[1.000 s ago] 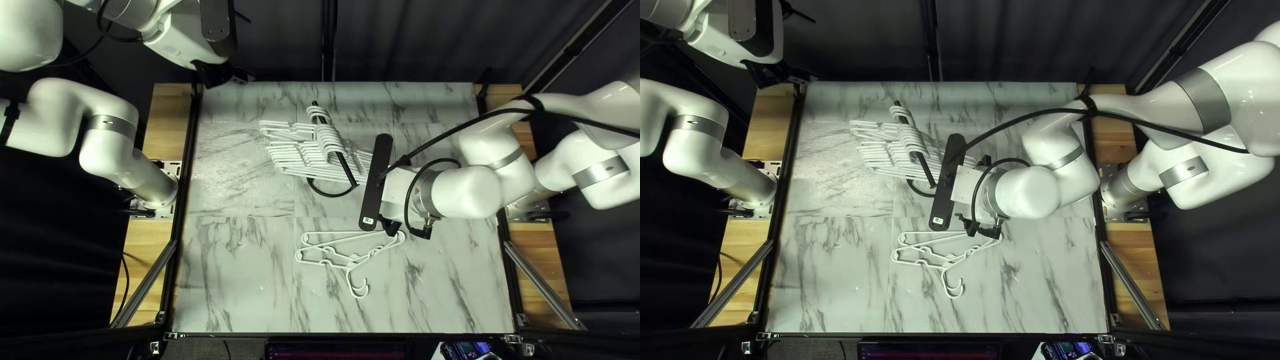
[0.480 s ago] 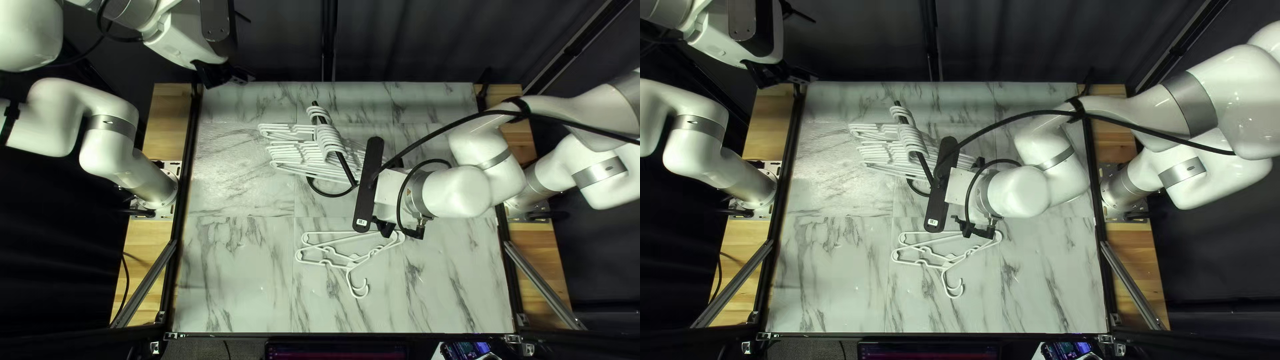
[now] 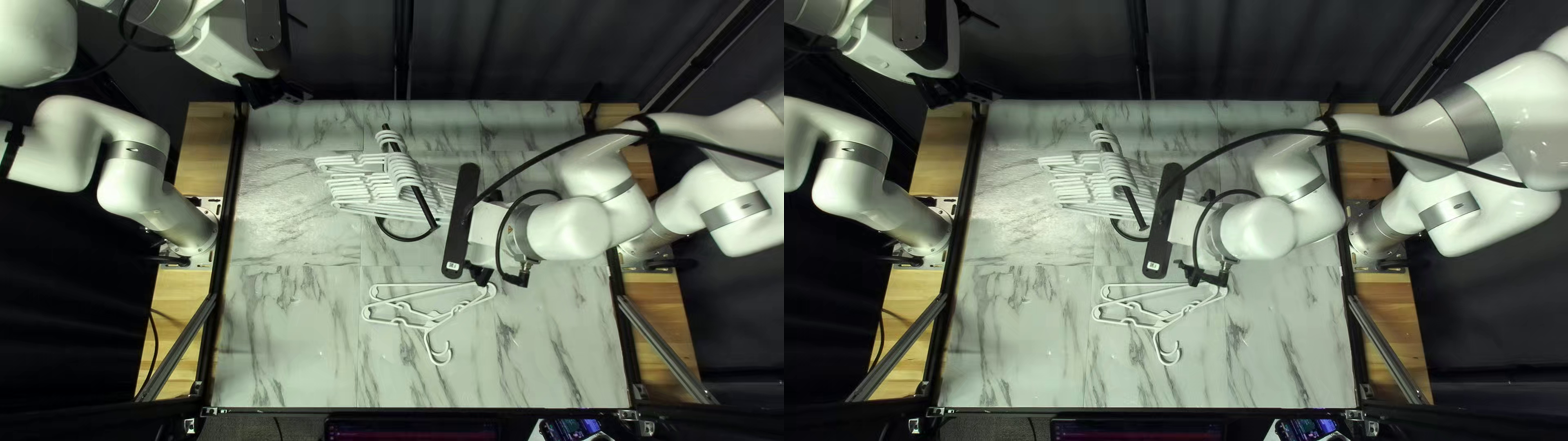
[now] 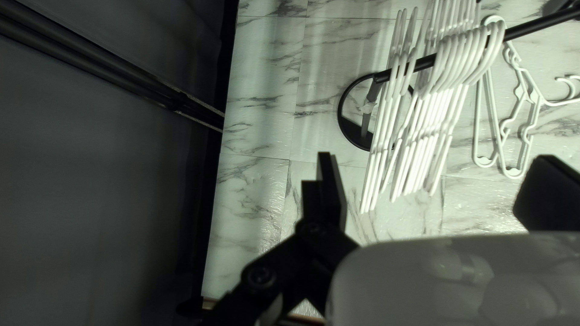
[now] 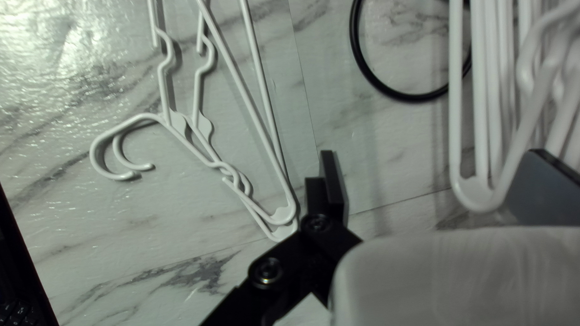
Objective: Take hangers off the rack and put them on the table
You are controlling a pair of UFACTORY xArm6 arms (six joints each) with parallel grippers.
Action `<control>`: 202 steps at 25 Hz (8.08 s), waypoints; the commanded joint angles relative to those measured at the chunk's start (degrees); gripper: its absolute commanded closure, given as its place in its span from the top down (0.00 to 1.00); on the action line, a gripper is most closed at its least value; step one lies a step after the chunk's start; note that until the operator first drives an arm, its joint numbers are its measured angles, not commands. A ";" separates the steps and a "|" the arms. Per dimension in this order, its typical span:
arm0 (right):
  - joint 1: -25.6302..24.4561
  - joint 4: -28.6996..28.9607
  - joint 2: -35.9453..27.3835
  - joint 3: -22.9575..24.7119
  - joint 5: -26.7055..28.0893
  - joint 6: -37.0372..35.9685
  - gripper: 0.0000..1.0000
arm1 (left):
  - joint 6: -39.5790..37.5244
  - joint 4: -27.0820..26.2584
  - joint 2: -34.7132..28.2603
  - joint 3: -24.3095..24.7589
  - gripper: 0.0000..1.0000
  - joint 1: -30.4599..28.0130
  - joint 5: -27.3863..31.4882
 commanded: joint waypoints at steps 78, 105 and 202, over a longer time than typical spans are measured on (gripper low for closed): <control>-6.47 10.84 -4.99 1.49 -0.40 -29.48 1.00 | 0.00 0.00 0.00 0.00 1.00 0.00 0.00; -7.30 13.29 -3.12 1.60 -2.28 -31.78 0.02 | 0.00 0.00 0.00 0.00 1.00 0.00 0.00; 29.32 -24.23 42.78 -20.55 34.86 15.53 0.00 | 0.00 0.00 0.00 0.00 1.00 0.00 0.00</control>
